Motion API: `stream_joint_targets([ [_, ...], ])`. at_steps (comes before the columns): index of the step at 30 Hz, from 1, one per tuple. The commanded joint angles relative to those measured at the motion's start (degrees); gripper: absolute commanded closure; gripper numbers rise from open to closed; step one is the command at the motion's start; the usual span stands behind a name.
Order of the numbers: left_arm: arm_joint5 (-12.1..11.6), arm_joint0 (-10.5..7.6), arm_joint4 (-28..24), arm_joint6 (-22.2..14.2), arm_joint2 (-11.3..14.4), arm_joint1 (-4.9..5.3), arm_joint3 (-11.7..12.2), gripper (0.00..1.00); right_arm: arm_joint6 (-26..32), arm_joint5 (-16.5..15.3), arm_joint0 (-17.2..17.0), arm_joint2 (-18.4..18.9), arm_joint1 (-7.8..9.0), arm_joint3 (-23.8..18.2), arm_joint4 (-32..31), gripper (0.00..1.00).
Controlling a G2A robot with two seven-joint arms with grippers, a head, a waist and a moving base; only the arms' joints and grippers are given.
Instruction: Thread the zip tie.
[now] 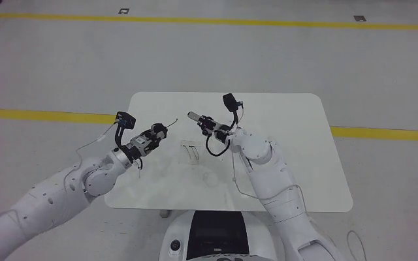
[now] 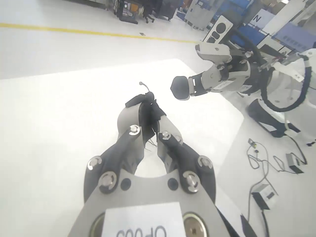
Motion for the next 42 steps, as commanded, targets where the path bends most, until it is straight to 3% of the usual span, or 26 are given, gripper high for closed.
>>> stream_joint_targets([
  [1, 0.0, -0.51, -3.3, -2.0, 0.0, 0.39, -0.5, 1.00, 3.6, -1.4, 0.5, 1.0, 0.41, 0.6, 2.0, 0.00],
  [4, 0.0, -1.17, -7.4, -5.5, -0.5, 0.70, -0.3, 1.00, 6.6, -2.7, 1.3, 1.8, 0.79, 1.5, 4.4, 0.00],
  [12, 0.0, -1.23, -7.5, -5.4, -0.7, 0.72, -0.1, 1.00, 6.6, -2.7, 1.3, 1.8, 0.79, 1.5, 4.4, 0.00],
  [15, 0.7, -1.17, -9.2, -5.8, -1.3, 0.20, 0.6, 1.00, 6.6, -2.7, 1.3, 1.8, 0.79, 1.5, 4.4, 0.00],
  [17, 0.0, -1.38, -14.2, -8.6, -1.9, -0.51, 0.5, 1.00, 5.4, -3.0, 0.6, 2.0, 0.85, 1.5, 5.7, 0.00],
  [25, 0.0, -2.63, -28.6, -23.2, -5.8, -3.21, 2.3, 1.00, 6.8, -5.1, -0.1, 4.3, 2.04, 2.3, 10.4, 0.00],
  [31, 0.0, -1.58, -37.5, -36.8, -11.5, -5.86, 6.1, 1.00, 8.2, -6.2, 0.1, 5.2, 2.88, 3.5, 13.5, 0.00],
  [37, 0.0, 1.75, -43.8, -53.2, -19.9, -9.04, 11.1, 1.00, 10.5, -7.4, 0.5, 5.4, 3.63, 5.0, 16.7, 0.00],
  [42, 0.0, 5.54, -45.6, -63.5, -27.8, -12.02, 14.8, 1.00, 13.1, -8.5, 1.3, 5.6, 4.21, 6.9, 20.1, 0.00],
])
